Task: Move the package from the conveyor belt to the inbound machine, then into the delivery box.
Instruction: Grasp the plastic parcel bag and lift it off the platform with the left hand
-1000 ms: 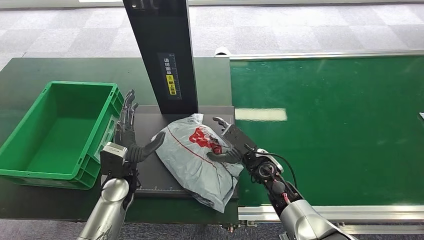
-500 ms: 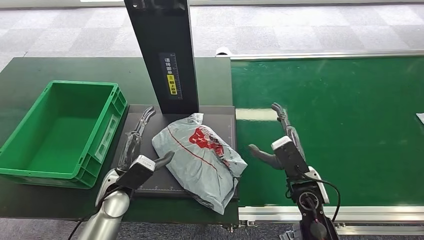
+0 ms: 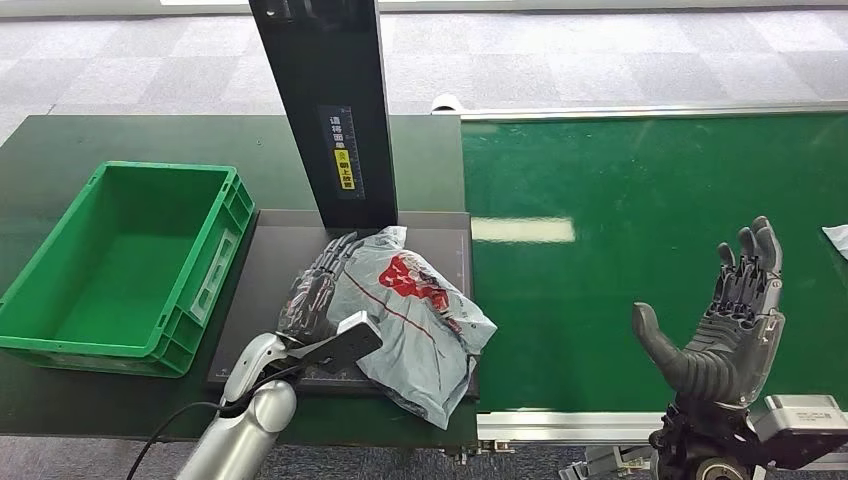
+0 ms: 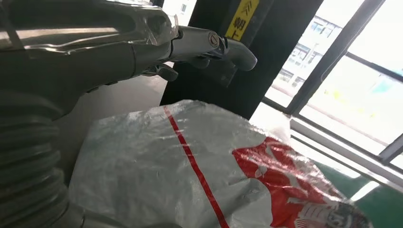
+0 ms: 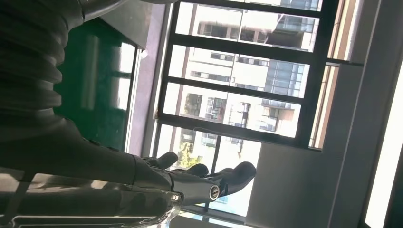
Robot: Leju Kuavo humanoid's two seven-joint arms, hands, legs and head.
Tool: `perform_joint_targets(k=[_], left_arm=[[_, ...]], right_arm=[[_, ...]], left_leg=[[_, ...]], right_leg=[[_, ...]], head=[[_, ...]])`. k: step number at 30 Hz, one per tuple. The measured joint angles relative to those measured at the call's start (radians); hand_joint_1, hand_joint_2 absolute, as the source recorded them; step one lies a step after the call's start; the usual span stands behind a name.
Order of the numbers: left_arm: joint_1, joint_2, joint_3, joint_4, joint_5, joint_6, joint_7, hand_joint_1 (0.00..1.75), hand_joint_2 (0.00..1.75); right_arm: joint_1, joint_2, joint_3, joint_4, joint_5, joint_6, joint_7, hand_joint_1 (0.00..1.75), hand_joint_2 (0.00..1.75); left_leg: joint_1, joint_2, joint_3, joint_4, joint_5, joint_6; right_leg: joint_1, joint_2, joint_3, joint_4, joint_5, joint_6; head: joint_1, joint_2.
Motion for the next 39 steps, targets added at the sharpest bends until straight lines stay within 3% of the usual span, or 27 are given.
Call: perform_joint_targets(k=[7, 11, 18, 30, 33, 36, 39], left_arm=[[-0.073, -0.033, -0.058, 0.167, -0.069, 0.033, 0.056, 0.03, 1.75], [-0.103, -0.058, -0.080, 0.239, -0.097, 0.038, 0.074, 1.71, 1.75], [-0.145, -0.094, -0.099, 0.354, -0.102, 0.055, 0.067, 1.75, 1.75], [-0.162, -0.100, -0.066, 0.382, 0.078, 0.021, -0.059, 1.75, 1.75], [-0.140, -0.100, -0.036, 0.334, 0.242, -0.088, -0.104, 1.75, 1.75], [-0.093, -0.095, -0.012, 0.204, 0.448, -0.211, -0.121, 1.75, 1.75], [-0.052, -0.078, 0.000, 0.027, 0.580, -0.243, -0.109, 1.75, 1.75]], right_arm=[[0.027, 0.066, -0.041, -0.050, 0.015, 0.031, -0.024, 0.00, 1.75], [0.021, 0.087, -0.048, -0.054, 0.034, 0.057, -0.024, 0.00, 1.75], [0.012, 0.103, -0.050, -0.055, 0.043, 0.073, -0.024, 0.00, 1.75], [0.013, 0.107, -0.062, -0.055, 0.038, 0.076, -0.026, 0.00, 1.75], [0.014, 0.107, -0.064, -0.055, 0.034, 0.068, -0.030, 0.00, 1.75], [0.016, 0.107, -0.065, -0.055, 0.019, 0.060, -0.030, 0.00, 1.75], [0.024, 0.107, -0.066, -0.055, 0.006, 0.060, -0.033, 0.00, 1.75]], left_leg=[[0.000, 0.000, 0.001, 0.000, 0.000, 0.000], [0.000, 0.000, 0.001, 0.000, 0.000, 0.000], [-0.001, -0.001, 0.001, 0.000, 0.000, 0.000], [-0.001, -0.001, 0.001, 0.000, 0.000, 0.000], [-0.001, -0.001, 0.001, 0.000, 0.000, 0.000], [-0.001, 0.000, 0.000, 0.000, 0.000, 0.000], [-0.001, 0.001, -0.001, 0.000, 0.000, 0.000]], right_leg=[[0.000, 0.000, 0.001, 0.000, 0.000, 0.000], [0.000, 0.000, 0.001, 0.000, 0.000, 0.000], [0.000, 0.000, 0.002, 0.000, 0.000, 0.000], [0.000, 0.000, 0.002, 0.000, 0.000, 0.000], [0.000, 0.000, 0.002, 0.000, 0.000, 0.000], [0.000, 0.000, 0.001, 0.000, 0.000, 0.000], [0.000, 0.000, 0.000, 0.000, 0.000, 0.000]], head=[[0.000, 0.000], [0.000, 0.000], [0.000, 0.000], [0.000, 0.000], [0.000, 0.000], [0.000, 0.000], [0.000, 0.000]])
